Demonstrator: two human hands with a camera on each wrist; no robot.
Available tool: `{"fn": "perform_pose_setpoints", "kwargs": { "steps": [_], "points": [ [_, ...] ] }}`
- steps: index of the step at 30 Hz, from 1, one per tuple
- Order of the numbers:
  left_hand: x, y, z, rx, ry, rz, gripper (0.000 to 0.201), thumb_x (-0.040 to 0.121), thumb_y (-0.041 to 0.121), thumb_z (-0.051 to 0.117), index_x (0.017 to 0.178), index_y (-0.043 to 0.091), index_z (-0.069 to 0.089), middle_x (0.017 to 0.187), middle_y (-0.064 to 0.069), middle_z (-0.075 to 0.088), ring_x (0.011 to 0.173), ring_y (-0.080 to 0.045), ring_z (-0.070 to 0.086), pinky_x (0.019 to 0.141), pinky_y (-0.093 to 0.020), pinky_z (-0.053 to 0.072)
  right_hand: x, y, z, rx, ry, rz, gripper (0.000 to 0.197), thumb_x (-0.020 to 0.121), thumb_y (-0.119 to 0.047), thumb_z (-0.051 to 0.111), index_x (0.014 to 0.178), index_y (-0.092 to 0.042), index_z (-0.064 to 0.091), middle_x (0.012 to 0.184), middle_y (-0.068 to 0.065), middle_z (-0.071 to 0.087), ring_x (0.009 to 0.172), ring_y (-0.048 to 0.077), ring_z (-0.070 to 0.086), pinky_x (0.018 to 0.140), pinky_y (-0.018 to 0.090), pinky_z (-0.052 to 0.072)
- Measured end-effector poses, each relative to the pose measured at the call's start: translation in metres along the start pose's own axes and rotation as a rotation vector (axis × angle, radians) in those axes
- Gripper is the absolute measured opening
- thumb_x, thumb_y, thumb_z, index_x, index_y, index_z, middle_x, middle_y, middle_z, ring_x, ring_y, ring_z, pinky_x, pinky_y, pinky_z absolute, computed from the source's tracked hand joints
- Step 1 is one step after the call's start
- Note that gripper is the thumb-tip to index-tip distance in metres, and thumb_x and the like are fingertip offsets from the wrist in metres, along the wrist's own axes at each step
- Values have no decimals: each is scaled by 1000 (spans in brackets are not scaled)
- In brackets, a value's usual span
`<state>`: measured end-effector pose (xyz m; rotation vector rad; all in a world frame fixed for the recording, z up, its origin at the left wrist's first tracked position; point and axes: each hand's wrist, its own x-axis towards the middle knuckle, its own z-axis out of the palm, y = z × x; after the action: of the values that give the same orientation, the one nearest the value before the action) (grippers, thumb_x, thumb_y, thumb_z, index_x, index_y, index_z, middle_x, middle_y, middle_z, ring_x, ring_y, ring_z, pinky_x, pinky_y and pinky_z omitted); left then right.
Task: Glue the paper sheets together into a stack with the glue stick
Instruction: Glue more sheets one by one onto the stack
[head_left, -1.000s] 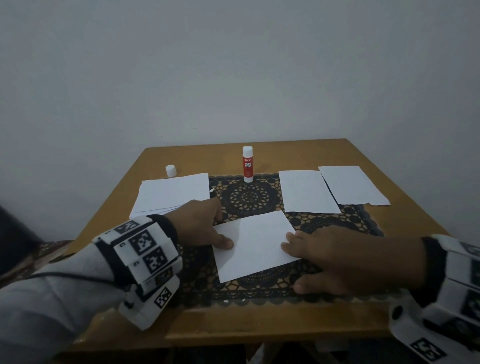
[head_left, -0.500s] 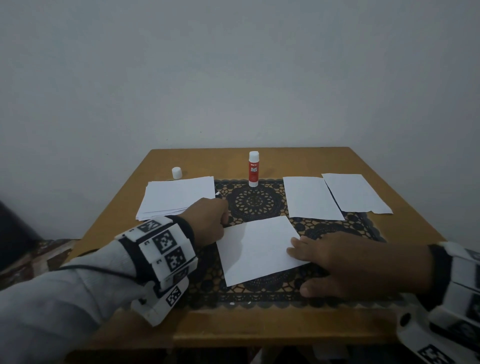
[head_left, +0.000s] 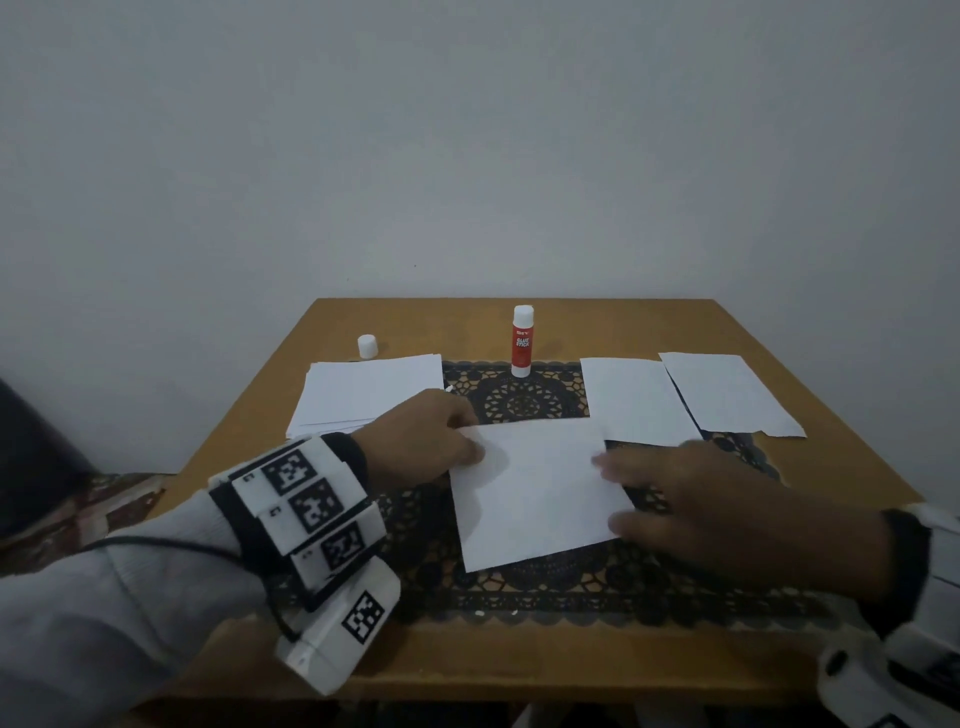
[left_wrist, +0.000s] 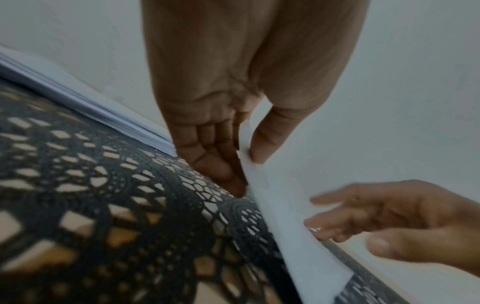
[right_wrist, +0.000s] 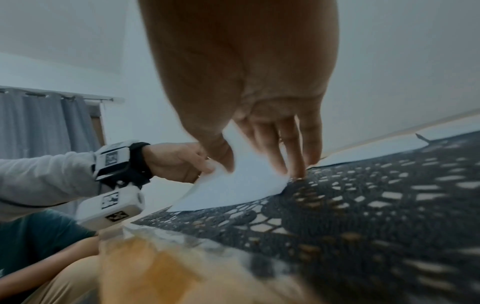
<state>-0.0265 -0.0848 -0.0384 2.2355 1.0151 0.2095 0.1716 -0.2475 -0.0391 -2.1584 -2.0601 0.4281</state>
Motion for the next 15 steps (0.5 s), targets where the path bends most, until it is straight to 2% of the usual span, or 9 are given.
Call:
{"fn": "perform_pose_setpoints", "kwargs": {
  "steps": [1, 3, 4, 6, 8, 10, 12, 14, 15],
  "points": [
    [-2, -2, -4, -38, 34, 14, 5, 89, 15, 62, 85, 15, 60, 86, 0, 62, 80, -15, 58, 65, -23, 42, 6, 1, -1, 100, 91, 29, 64, 90, -40, 64, 146, -32, 35, 132, -9, 59, 110, 4, 59, 92, 14, 44],
    [-5, -8, -15, -131, 105, 14, 4, 89, 15, 63, 85, 15, 61, 87, -4, 66, 83, -19, 62, 69, -27, 46, 21, -1, -7, 256, 199, 105, 55, 90, -34, 66, 138, -30, 40, 106, -10, 67, 84, 2, 62, 71, 12, 46],
    [-5, -12, -22, -167, 138, 4, 4, 88, 15, 63, 85, 16, 61, 89, -7, 67, 85, -22, 64, 73, -31, 49, 30, -5, -11, 324, 206, 140, 42, 90, -33, 65, 128, -29, 48, 96, -11, 67, 75, 1, 62, 64, 13, 46],
    [-6, -20, -35, -220, 190, -45, 4, 88, 14, 64, 85, 14, 62, 94, -11, 68, 88, -26, 65, 80, -38, 52, 50, -13, -15, 555, 168, 168, 9, 92, -25, 64, 96, -17, 61, 79, -4, 67, 61, 6, 63, 58, 21, 53],
    [-6, -28, -49, -343, 226, -104, 7, 88, 8, 63, 82, 10, 59, 97, -18, 66, 88, -33, 65, 82, -45, 55, 71, -21, -15, 784, 103, 147, 22, 93, -16, 62, 73, -8, 58, 66, 5, 61, 53, 13, 59, 53, 28, 53],
    [-5, -38, -63, -400, 298, -149, 5, 91, 5, 59, 86, 4, 57, 99, -22, 64, 86, -34, 65, 78, -46, 56, 90, -34, -13, 889, 40, 149, 24, 93, -12, 62, 71, -7, 53, 60, 7, 56, 48, 14, 57, 46, 26, 48],
    [-1, -49, -75, -380, 363, -223, 7, 93, 8, 56, 95, 2, 56, 101, -20, 63, 82, -32, 65, 68, -40, 58, 112, -47, -9, 945, 18, 157, 25, 94, -10, 61, 72, -8, 49, 59, 7, 53, 48, 16, 56, 44, 24, 45],
    [2, -60, -83, -369, 354, -309, 4, 93, 6, 56, 93, 5, 53, 98, -17, 60, 73, -27, 62, 58, -32, 57, 135, -60, -6, 983, 22, 177, 23, 94, -9, 60, 74, -8, 48, 61, 8, 54, 48, 15, 55, 44, 23, 45],
    [5, -67, -86, -369, 343, -352, 10, 91, 2, 58, 97, 7, 51, 98, -17, 57, 73, -27, 60, 60, -33, 57, 146, -65, -5, 985, 25, 189, 19, 95, -8, 59, 78, -6, 50, 62, 9, 57, 48, 15, 56, 44, 23, 45]
  ]
}}
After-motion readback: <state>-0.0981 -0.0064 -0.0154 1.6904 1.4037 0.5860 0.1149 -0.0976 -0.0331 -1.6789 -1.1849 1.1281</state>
